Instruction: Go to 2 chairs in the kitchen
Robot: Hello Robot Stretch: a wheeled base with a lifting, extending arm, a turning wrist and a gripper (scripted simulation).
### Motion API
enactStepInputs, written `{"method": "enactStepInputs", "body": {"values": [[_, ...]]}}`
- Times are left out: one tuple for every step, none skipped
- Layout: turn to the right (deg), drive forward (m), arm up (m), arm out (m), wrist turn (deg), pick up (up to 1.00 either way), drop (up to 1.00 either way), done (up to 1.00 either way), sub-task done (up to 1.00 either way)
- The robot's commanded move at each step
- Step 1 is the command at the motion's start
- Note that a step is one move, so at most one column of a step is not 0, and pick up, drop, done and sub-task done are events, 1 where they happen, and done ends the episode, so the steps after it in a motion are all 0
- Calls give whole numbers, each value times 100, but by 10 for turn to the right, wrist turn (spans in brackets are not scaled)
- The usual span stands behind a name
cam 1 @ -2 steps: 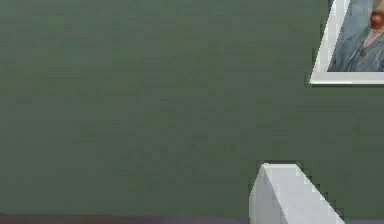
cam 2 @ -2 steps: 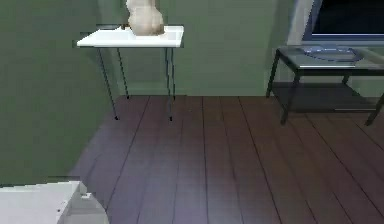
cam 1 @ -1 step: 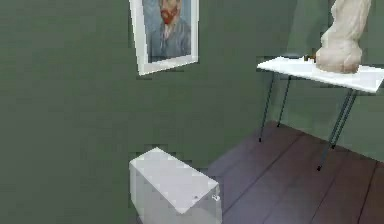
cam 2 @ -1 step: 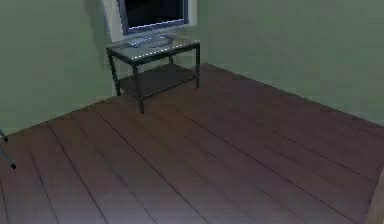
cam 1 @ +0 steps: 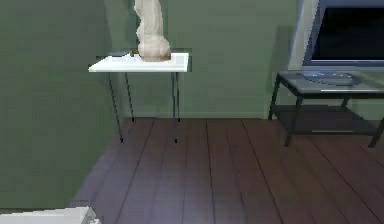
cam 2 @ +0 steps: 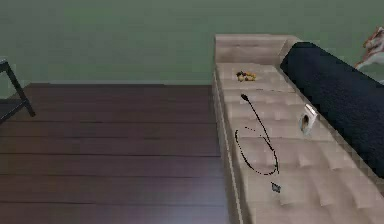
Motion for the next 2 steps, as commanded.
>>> {"method": "enactStepInputs", "body": {"values": [[270, 0, 0, 0, 0, 0, 0, 0, 0], [0, 30, 0, 0, 0, 0, 0, 0, 0]]}}
